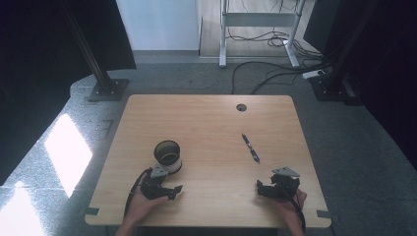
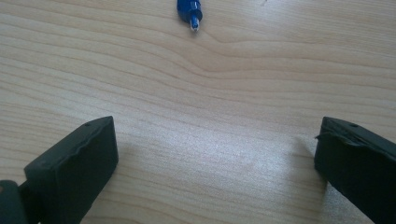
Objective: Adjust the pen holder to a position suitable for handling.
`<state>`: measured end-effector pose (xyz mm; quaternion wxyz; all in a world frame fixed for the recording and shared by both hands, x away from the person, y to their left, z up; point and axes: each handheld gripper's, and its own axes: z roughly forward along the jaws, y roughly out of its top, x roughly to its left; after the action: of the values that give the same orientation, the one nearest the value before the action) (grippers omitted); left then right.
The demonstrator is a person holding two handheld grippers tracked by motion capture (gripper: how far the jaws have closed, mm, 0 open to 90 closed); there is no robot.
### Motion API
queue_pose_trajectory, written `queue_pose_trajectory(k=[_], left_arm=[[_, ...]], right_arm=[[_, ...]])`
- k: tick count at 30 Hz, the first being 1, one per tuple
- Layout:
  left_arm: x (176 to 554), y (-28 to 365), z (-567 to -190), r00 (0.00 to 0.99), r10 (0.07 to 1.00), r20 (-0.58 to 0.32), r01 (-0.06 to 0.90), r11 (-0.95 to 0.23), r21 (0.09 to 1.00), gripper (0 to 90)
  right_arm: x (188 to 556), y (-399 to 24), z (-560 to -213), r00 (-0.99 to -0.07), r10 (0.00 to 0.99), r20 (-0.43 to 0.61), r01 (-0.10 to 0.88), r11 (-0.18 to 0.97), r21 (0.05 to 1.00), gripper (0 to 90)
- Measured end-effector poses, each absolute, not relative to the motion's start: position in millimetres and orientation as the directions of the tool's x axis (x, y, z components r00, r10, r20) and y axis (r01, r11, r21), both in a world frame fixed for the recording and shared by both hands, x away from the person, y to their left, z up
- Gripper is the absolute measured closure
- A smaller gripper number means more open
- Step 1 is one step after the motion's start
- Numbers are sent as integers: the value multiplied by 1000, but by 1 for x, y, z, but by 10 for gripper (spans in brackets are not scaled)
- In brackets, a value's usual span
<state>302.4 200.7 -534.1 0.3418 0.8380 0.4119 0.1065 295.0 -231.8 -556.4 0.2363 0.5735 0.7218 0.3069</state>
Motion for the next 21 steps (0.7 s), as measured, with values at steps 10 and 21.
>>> queue_pose_trajectory(k=[10, 21], left_arm=[[302, 205, -531, 632, 768, -103, 615, -416, 670, 166], [302, 209, -529, 627, 771, -115, 614, -397, 682, 179]], right_arm=[[294, -231, -555, -229, 973, 13, 666, 147, 732, 81], [294, -233, -555, -228, 973, 14, 664, 145, 734, 91]])
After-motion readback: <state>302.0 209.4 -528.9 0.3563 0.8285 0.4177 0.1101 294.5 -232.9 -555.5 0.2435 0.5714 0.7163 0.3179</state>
